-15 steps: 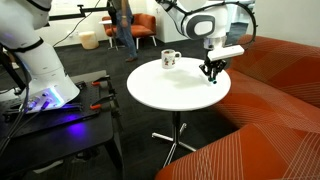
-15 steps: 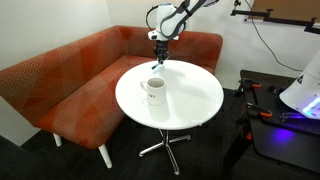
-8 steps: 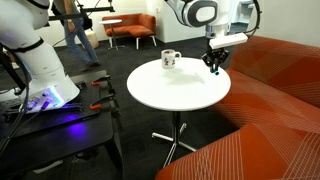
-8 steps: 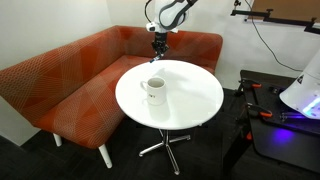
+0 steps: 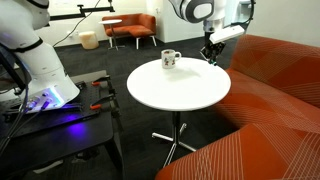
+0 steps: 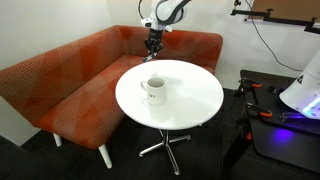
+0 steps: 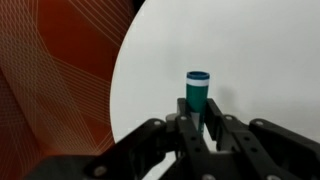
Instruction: Pick up the pen from the table and put it in the cup
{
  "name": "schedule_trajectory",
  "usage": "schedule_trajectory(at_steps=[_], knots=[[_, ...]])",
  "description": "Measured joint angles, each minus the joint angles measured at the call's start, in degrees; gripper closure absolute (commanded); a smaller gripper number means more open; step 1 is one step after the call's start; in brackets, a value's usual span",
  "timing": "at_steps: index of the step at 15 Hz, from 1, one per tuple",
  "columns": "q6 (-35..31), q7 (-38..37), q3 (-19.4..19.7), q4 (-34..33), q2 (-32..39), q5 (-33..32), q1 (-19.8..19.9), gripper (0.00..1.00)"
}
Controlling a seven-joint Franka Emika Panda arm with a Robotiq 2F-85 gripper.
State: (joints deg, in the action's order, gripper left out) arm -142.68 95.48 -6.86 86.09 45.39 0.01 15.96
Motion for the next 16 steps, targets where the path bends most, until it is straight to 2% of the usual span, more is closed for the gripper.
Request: schedule_trajectory(at_steps=[3,7,16], knots=[[0.0,4.2,-3.3,0.0,0.0,3.3,1.7,0.95],[0.0,8.2,-5.5,0.0,0.0,6.9,3.0,0.95],[1.0,15.9,-12.4,0.2,-0.1,21.9,7.4,0.95]])
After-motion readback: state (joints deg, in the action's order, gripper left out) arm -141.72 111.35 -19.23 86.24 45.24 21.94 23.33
